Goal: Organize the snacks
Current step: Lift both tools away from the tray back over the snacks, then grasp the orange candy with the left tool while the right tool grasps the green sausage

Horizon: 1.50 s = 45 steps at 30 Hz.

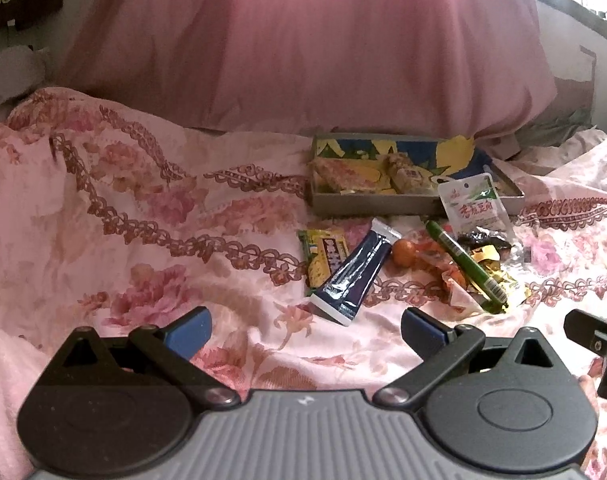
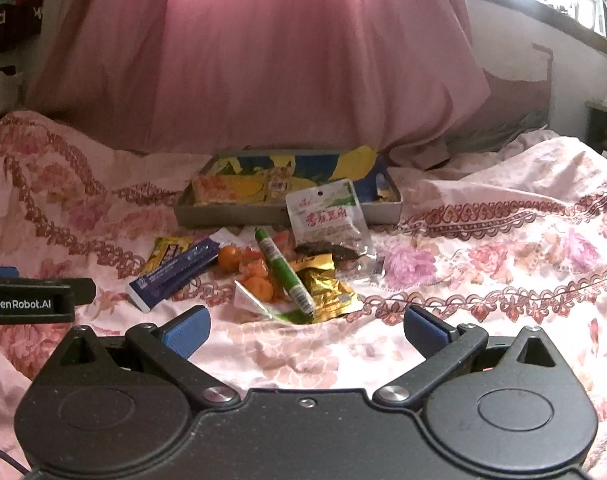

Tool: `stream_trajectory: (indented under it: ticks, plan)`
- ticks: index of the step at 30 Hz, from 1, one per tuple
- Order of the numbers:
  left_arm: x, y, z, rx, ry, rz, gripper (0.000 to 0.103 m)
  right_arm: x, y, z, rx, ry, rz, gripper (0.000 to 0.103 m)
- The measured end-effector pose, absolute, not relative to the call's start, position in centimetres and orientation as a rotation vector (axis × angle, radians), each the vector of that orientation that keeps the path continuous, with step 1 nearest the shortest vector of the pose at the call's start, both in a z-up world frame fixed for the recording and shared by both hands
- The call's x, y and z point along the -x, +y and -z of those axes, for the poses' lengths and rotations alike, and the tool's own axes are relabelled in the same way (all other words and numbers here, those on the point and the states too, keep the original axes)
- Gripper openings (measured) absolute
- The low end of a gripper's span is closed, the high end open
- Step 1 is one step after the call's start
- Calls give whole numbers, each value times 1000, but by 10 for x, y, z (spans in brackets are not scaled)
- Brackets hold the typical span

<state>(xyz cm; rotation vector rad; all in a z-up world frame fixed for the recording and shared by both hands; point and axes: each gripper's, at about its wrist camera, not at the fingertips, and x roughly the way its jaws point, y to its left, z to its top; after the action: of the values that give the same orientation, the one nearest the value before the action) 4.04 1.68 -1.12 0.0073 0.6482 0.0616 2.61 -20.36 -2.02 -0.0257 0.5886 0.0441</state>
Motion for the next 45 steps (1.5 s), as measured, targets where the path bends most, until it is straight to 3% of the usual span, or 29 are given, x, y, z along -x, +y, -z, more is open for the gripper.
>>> stream_trajectory:
  ticks: [15, 35, 41, 45]
  plan:
    - [-63, 19, 14, 23, 711, -30, 103, -64, -208, 27, 28, 687, -66, 103]
    - [-143, -2, 13, -61, 769, 153, 103, -138, -223, 55, 210, 628, -192, 102]
    - [-162, -21, 22, -83, 759, 291, 103, -157, -228, 67, 177, 663, -201, 93]
    - [-179, -24, 35, 16, 816, 317, 103, -165, -224, 73, 180, 685, -222, 79]
